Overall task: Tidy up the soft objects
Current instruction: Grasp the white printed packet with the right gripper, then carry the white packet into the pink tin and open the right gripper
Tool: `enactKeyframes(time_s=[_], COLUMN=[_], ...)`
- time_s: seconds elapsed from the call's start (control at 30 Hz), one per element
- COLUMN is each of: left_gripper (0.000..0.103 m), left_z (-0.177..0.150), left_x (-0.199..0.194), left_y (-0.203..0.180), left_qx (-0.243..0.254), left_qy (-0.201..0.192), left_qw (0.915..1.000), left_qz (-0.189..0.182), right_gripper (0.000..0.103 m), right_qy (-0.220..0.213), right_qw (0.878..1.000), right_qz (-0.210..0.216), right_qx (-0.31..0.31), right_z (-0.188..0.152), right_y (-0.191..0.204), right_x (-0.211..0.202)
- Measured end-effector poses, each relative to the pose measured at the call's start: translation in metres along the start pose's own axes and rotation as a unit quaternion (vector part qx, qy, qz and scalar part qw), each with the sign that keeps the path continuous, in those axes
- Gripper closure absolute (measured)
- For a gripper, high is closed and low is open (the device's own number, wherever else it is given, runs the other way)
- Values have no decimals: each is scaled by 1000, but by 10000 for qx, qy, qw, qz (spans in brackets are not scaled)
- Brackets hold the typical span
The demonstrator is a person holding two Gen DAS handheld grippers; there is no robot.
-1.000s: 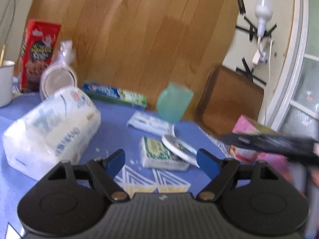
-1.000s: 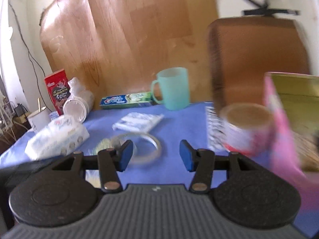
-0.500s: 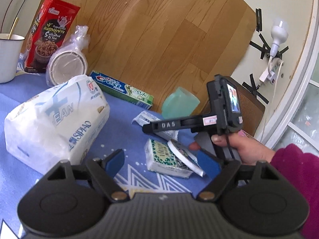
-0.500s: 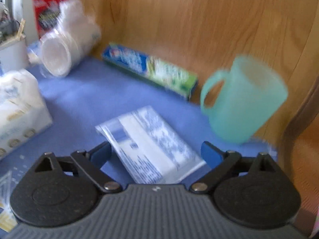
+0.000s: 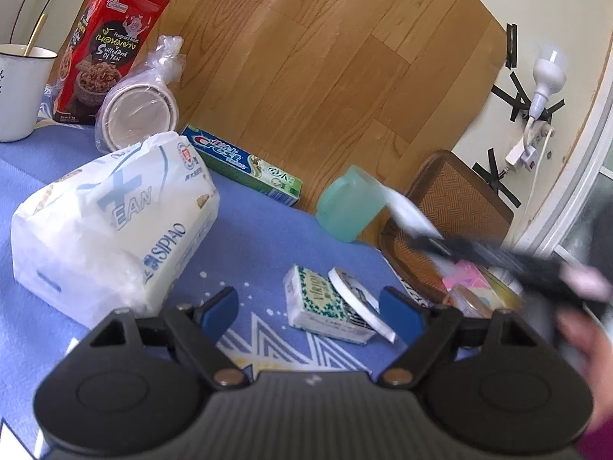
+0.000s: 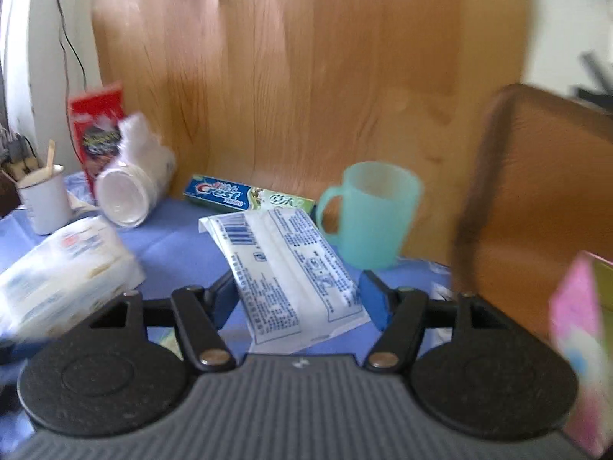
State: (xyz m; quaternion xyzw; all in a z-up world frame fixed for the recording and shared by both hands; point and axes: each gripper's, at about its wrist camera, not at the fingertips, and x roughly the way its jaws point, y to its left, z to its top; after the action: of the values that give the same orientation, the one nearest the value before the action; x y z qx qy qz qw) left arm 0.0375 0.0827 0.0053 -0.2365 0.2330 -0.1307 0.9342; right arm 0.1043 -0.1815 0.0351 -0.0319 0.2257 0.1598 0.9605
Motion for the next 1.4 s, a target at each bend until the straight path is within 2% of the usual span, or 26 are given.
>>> enactKeyframes(time_s=[0.1, 0.2, 0.23, 0.27, 0.3, 0.33, 0.37, 0.47, 0.63, 0.77, 0.8, 0.87, 0.97, 1.03, 1.13, 1.2, 1.3, 1.37, 1.4], left_gripper=[20, 20, 20, 19, 19, 19, 19, 19, 19, 20, 22, 41, 48, 48, 48, 48, 43, 33, 27], left_z=[-1, -3, -5, -6, -8, -11, -15, -31, -53, -65, -69, -81, -83, -79, -66, -56, -42, -36, -35], left_x=[1, 2, 3, 3, 3, 3, 1, -6, -7, 10, 18, 33, 33, 25, 11, 10, 24, 33, 36], left_y=[-3, -13, -18, -24, -29, -36, -44, -66, -105, -130, -136, -141, -149, -155, -180, -205, -247, -274, -284], left_qx=[88, 408, 553, 712, 853, 1018, 1159, 1307, 1208, 1005, 958, 910, 1039, 1023, 1415, 1710, 1990, 2140, 2192], left_qy=[32, 87, 114, 165, 229, 296, 370, 669, 1369, 1961, 2145, 2430, 2319, 2201, 1819, 1617, 1516, 1349, 1194], left_qw=[10000, 9991, 9984, 9973, 9960, 9942, 9924, 9885, 9782, 9640, 9597, 9533, 9565, 9589, 9599, 9567, 9480, 9445, 9463], left_qz=[-5, -41, -62, -86, -118, -169, -209, -360, -990, -1486, -1541, -1543, -1431, -1473, -1597, -1714, -1965, -2096, -2056], right_gripper=[33, 38, 36, 32, 19, 12, 7, 7, 7, 7, 15, 25, 30, 31, 31, 30, 30, 28, 24], right_qy=[-47, 158, 252, 379, 436, 446, 399, 260, 115, 205, 306, 166, -47, -361, -919, -1267, -1628, -1692, -1715], right_qw=[9997, 9970, 9951, 9932, 9919, 9922, 9934, 9961, 9969, 9962, 9961, 9964, 9961, 9955, 9906, 9844, 9724, 9646, 9605], right_qz=[-242, -756, -943, -1085, -1182, -1165, -1075, -803, -761, -727, -606, -631, -680, -769, -953, -1130, -1552, -1870, -2013], right_qx=[-24, 81, 133, 164, 147, 76, -51, -268, 167, 443, 573, 543, 568, 428, 354, 468, 619, 772, 872], right_z=[-49, -99, -110, -123, -133, -141, -147, -149, -145, -154, -156, -161, -165, -169, -164, -155, -138, -121, -114], right_y=[11, 23, 27, 31, 35, 39, 44, 46, 22, 6, 1, 5, 15, 20, 18, 8, -16, -38, -49], right_x=[-66, -100, -105, -109, -113, -116, -120, -132, -136, -134, -131, -134, -139, -147, -160, -169, -173, -168, -163])
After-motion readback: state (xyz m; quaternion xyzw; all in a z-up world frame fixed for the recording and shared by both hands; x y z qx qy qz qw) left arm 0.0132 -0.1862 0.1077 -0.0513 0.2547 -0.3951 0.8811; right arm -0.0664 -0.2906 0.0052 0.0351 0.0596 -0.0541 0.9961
